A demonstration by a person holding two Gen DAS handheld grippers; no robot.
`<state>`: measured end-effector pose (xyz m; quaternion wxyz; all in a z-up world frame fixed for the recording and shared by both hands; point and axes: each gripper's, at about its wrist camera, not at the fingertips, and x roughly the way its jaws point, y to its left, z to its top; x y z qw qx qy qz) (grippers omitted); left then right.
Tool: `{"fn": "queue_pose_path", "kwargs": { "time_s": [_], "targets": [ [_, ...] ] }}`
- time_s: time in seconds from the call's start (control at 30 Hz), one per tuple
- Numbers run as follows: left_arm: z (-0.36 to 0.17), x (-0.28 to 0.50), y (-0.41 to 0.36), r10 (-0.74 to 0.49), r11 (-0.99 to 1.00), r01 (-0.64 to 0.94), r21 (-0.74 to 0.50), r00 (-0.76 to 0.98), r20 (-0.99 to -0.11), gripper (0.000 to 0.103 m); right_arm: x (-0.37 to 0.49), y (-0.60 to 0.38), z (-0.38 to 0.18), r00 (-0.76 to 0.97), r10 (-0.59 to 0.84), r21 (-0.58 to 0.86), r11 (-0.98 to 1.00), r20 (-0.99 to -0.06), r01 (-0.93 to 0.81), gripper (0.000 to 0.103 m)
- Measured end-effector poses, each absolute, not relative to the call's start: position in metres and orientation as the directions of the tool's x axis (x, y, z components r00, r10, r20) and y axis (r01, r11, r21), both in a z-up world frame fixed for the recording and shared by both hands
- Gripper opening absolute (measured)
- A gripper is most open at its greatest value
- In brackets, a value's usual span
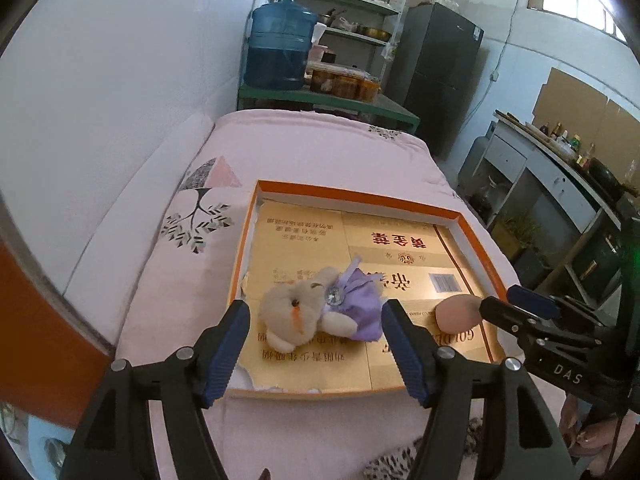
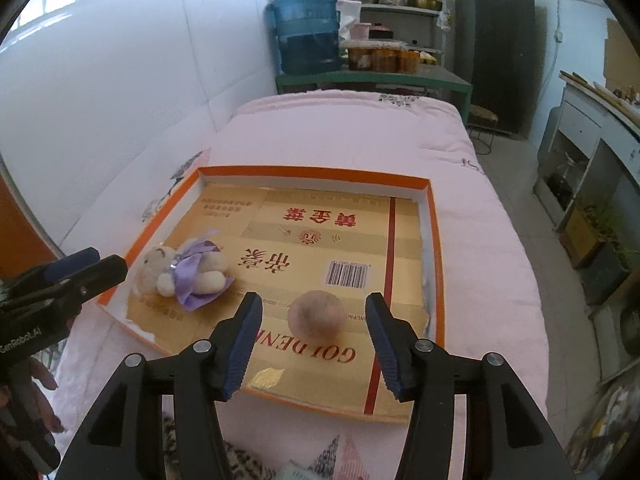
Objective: Organize soft objects
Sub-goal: 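Move both grippers back toward the pile of soft items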
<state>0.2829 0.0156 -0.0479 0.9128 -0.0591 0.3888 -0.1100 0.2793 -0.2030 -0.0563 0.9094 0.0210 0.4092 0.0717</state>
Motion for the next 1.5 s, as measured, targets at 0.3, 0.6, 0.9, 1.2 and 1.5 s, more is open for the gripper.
{"fn": "queue_pose_path", "kwargs": {
  "time_s": [0.3,0.6,0.9,1.2,1.5],
  "targets": [
    [-0.027,0.241,0.015,-0.222,0.975,0.162,-0.151,0.722,-0.655,0.068,0.234,-0.196,-0.034,0.69,0.144,0.091,0.989,-0.709,-0.112,0.056],
    [-0.004,0.187,0.017,-0.229,0.973,0.175,-0.147,0.778,-0.586,0.068,0.176,-0.193,-0.01,0.733,0.099,0.081,0.995,-0.673,-0.06,0.056],
    [0.013,0.14,0.02,-0.202,0.979,0.161,-0.122,0.812,-0.548,0.068,0.137,-0.192,-0.003,0.739,0.078,0.075,0.996,-0.669,-0.038,0.056],
    [0.016,0.108,0.023,-0.206,0.978,0.161,-0.13,0.813,-0.545,0.067,0.099,-0.185,0.002,0.758,0.038,0.034,0.999,-0.651,-0.021,0.056],
    [0.014,0.079,0.026,-0.185,0.983,0.161,-0.092,0.828,-0.529,0.066,0.063,-0.18,0.006,0.778,0.015,0.008,1.0,-0.629,-0.013,0.057]
  ]
}}
